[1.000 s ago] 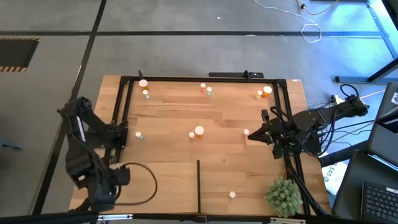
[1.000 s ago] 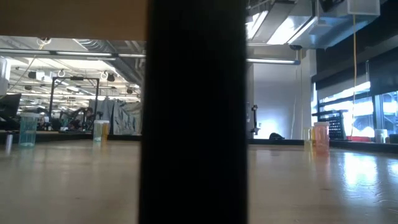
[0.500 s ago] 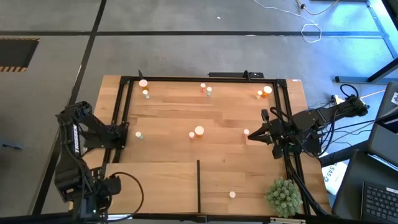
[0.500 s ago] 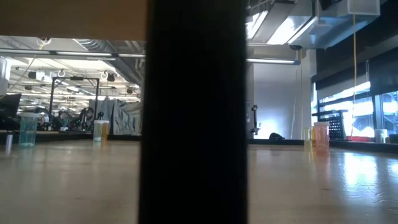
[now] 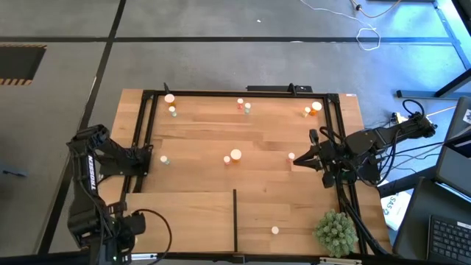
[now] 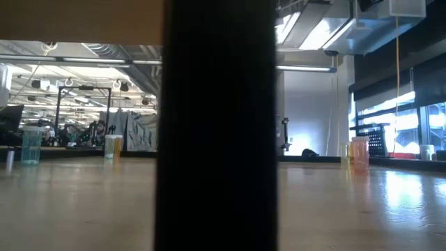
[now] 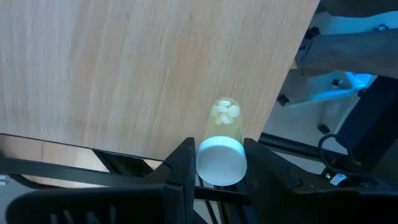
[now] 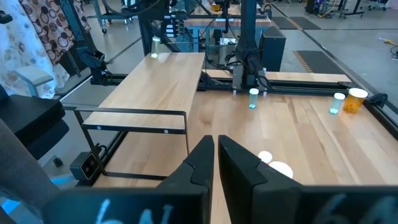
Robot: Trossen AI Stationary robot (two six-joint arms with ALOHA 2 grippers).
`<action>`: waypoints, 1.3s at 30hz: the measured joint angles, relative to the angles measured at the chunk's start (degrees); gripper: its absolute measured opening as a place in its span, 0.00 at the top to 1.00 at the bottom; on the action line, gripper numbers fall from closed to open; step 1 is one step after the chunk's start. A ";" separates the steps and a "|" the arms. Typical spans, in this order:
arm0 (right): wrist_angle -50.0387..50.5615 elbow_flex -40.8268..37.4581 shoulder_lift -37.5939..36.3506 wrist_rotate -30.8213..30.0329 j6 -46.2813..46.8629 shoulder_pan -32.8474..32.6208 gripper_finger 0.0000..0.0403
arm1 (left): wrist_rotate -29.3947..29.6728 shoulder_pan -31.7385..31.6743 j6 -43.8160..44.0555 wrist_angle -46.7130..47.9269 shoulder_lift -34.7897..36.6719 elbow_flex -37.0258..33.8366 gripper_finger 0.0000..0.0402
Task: Pick and place medicine bottles onto shelf by color
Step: Put the left yellow pill bottle on the shelf
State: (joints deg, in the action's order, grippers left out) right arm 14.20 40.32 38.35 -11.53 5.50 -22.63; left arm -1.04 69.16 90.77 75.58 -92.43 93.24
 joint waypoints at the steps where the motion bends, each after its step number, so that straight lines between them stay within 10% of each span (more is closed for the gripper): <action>1: 0.00 0.00 0.02 0.00 0.00 0.00 0.93 | -0.11 -0.01 0.16 -0.01 -0.13 0.05 0.76; 39: 0.22 -0.04 0.01 0.17 0.04 0.00 0.93 | 1.04 -0.02 2.02 0.10 -0.21 0.03 0.76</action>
State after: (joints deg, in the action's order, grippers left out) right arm 14.41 40.27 38.36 -11.35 5.54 -22.63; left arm 0.00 69.14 92.79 75.68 -92.64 93.26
